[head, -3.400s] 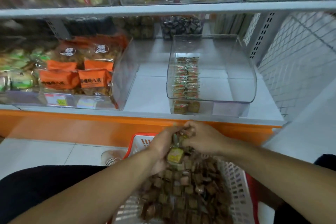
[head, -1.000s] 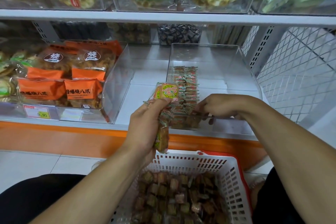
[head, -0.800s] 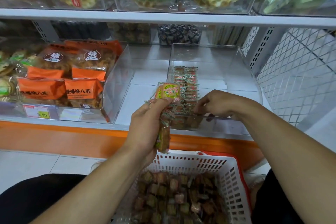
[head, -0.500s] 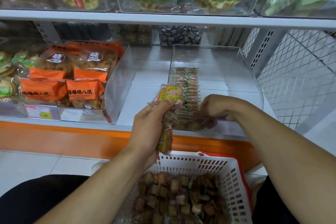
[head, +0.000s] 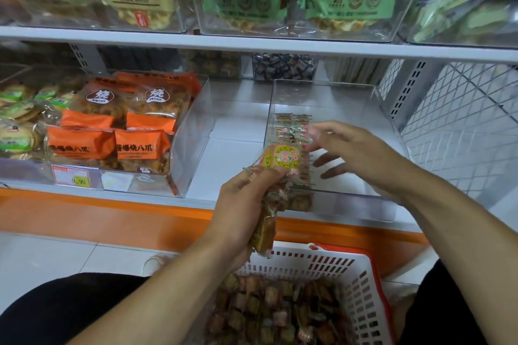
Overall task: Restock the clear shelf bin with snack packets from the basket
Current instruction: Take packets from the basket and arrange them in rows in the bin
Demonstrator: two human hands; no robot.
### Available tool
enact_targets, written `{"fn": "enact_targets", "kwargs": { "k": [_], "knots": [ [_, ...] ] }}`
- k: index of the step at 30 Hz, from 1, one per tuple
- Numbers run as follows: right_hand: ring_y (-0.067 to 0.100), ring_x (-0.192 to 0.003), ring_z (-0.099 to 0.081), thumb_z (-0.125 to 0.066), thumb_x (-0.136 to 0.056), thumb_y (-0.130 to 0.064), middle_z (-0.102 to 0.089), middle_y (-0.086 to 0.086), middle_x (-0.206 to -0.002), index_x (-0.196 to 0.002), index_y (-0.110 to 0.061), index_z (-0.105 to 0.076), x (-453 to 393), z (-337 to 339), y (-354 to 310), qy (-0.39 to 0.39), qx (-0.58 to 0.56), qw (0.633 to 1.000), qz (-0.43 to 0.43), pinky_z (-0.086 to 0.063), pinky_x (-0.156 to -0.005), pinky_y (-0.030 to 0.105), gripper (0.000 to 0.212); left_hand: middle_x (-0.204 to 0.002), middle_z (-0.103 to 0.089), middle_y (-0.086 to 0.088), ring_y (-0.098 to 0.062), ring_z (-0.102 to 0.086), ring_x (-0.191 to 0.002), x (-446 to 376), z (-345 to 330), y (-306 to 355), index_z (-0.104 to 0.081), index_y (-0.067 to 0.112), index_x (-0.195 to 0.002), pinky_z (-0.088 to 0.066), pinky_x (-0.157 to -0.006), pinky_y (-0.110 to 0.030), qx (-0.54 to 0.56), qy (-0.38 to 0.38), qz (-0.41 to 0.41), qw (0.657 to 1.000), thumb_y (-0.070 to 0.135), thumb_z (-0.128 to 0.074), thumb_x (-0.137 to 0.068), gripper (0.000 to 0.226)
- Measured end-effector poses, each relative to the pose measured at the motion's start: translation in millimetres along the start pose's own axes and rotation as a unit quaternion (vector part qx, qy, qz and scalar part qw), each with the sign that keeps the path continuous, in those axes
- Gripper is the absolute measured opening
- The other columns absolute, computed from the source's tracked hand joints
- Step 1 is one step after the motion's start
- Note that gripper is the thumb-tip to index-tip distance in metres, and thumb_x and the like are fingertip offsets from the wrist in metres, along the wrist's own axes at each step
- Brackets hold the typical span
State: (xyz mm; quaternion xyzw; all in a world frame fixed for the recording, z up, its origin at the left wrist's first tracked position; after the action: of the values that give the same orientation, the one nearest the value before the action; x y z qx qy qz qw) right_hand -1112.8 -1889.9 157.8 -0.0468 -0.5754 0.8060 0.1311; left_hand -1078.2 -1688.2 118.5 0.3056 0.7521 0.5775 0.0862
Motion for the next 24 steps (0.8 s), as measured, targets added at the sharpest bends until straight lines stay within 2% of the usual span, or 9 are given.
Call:
{"fn": "enact_targets", "kwargs": {
  "k": [2,4,6,8,11,16,18,21,24],
  "knots": [
    [0.009,-0.116,-0.066,-0.07,-0.08,-0.062,-0.069,-0.011,-0.127,-0.136,-0.045,-0.057,16.0,-10.9,-4.2,-0.101,-0.03,0.994,0.029,-0.055,-0.095,0.033,0.06,-0.102,-0.077,-0.018,-0.039,-0.072,-0.097,0.1,-2.5,-0.2,-0.078,0.009,-0.103,-0.058,-0.087,-0.052,-0.001,-0.02,0.001,1.0,0.033,-0.077,-0.083,0.032],
    [0.006,-0.124,-0.06,-0.069,-0.087,-0.04,-0.065,-0.009,-0.135,-0.144,-0.034,-0.051,24.0,-21.2,-2.9,-0.132,-0.011,0.99,0.055,-0.051,-0.102,0.026,0.06,-0.109,-0.075,-0.023,-0.041,-0.07,-0.105,2.1,-5.1,0.3,-0.076,0.006,-0.108,-0.052,-0.099,-0.054,-0.006,-0.049,0.005,0.999,0.031,-0.076,-0.085,0.034],
    [0.012,-0.116,-0.067,-0.065,-0.09,-0.026,-0.072,-0.001,-0.124,-0.139,-0.024,-0.057,25.5,-22.6,-1.9,-0.108,-0.032,0.992,0.057,-0.054,-0.096,0.025,0.049,-0.105,-0.077,-0.018,-0.03,-0.073,-0.094,1.9,-6.2,-0.5,-0.077,0.008,-0.106,-0.056,-0.086,-0.042,-0.023,-0.065,0.0,0.998,0.032,-0.076,-0.086,0.032],
    [0.016,-0.103,-0.073,-0.062,-0.095,-0.02,-0.076,0.005,-0.111,-0.13,-0.019,-0.062,26.8,-19.2,-0.8,-0.07,-0.069,0.994,0.048,-0.057,-0.083,0.022,0.035,-0.09,-0.078,-0.009,-0.018,-0.072,-0.079,2.5,-7.5,1.7,-0.08,0.014,-0.092,-0.054,-0.069,-0.026,-0.038,-0.07,-0.014,0.997,0.033,-0.075,-0.086,0.021],
    [0.016,-0.096,-0.075,-0.061,-0.096,-0.024,-0.078,0.006,-0.103,-0.123,-0.019,-0.065,28.0,-12.1,1.5,-0.04,-0.11,0.993,0.021,-0.057,-0.074,0.02,0.028,-0.069,-0.072,-0.005,-0.016,-0.066,-0.062,2.1,-8.1,3.2,-0.075,0.018,-0.069,-0.05,-0.055,-0.02,-0.051,-0.063,-0.023,0.996,0.027,-0.07,-0.084,0.017],
    [0.012,-0.099,-0.071,-0.06,-0.096,-0.019,-0.076,0.002,-0.108,-0.124,-0.018,-0.065,26.0,-2.3,0.5,-0.024,-0.098,0.994,0.031,-0.055,-0.086,0.023,0.029,-0.065,-0.069,-0.007,-0.019,-0.062,-0.057,1.3,-7.6,4.4,-0.072,0.017,-0.065,-0.049,-0.052,-0.022,-0.046,-0.065,-0.021,0.997,0.013,-0.066,-0.092,0.028],
    [0.01,-0.106,-0.07,-0.059,-0.095,-0.02,-0.074,-0.001,-0.114,-0.127,-0.021,-0.064,28.6,0.4,-3.9,-0.07,-0.047,0.995,0.054,-0.054,-0.086,0.021,0.033,-0.063,-0.066,-0.007,-0.018,-0.061,-0.056,0.3,-6.7,5.6,-0.072,0.016,-0.065,-0.049,-0.051,-0.022,-0.06,-0.079,-0.018,0.995,0.01,-0.065,-0.093,0.029],
    [0.001,-0.122,-0.06,-0.062,-0.09,-0.033,-0.067,-0.015,-0.129,-0.136,-0.033,-0.059,34.2,-1.8,-6.5,-0.159,0.077,0.983,0.048,-0.05,-0.103,0.027,0.046,-0.067,-0.067,-0.012,-0.02,-0.061,-0.057,1.4,-6.7,7.1,-0.074,0.012,-0.072,-0.049,-0.053,-0.023,-0.124,-0.126,0.002,0.984,0.014,-0.071,-0.089,0.018],
    [-0.003,-0.125,-0.056,-0.07,-0.084,-0.038,-0.065,-0.026,-0.125,-0.141,-0.039,-0.055,39.3,-7.3,-7.2,-0.198,0.134,0.97,0.035,-0.042,-0.11,0.03,0.059,-0.074,-0.07,-0.014,-0.022,-0.064,-0.065,2.4,-5.5,2.8,-0.079,0.01,-0.083,-0.051,-0.06,-0.029,-0.149,-0.129,0.014,0.98,0.02,-0.074,-0.08,0.012]
  ]
}}
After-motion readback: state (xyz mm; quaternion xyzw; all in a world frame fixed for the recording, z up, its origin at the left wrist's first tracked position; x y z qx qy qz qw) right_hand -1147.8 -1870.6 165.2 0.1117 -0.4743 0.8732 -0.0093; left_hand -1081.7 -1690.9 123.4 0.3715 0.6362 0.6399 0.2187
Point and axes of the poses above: each hand's wrist, its own x-axis away from the middle knuckle, its own z-axis out of the back of the hand, y = z × x, the point moved 3 cm from there along -x, towards the middle knuckle
